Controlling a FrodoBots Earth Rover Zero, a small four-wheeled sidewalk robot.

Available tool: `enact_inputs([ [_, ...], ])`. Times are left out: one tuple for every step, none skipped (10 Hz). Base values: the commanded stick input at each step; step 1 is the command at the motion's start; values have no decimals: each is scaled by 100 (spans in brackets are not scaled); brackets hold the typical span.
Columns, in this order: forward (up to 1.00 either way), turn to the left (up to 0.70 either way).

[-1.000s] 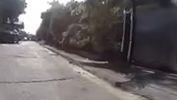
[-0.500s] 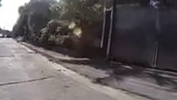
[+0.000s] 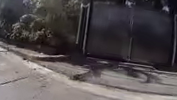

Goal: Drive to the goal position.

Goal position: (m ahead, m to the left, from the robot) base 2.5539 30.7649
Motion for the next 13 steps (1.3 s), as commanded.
enact_inputs([
  [0,-5],
  [0,-5],
  [0,-1],
  [0,19],
  [0,52],
  [0,70],
  [0,70],
  [0,70],
  [0,70],
  [0,70],
  [0,70],
  [0,70],
  [0,70],
])
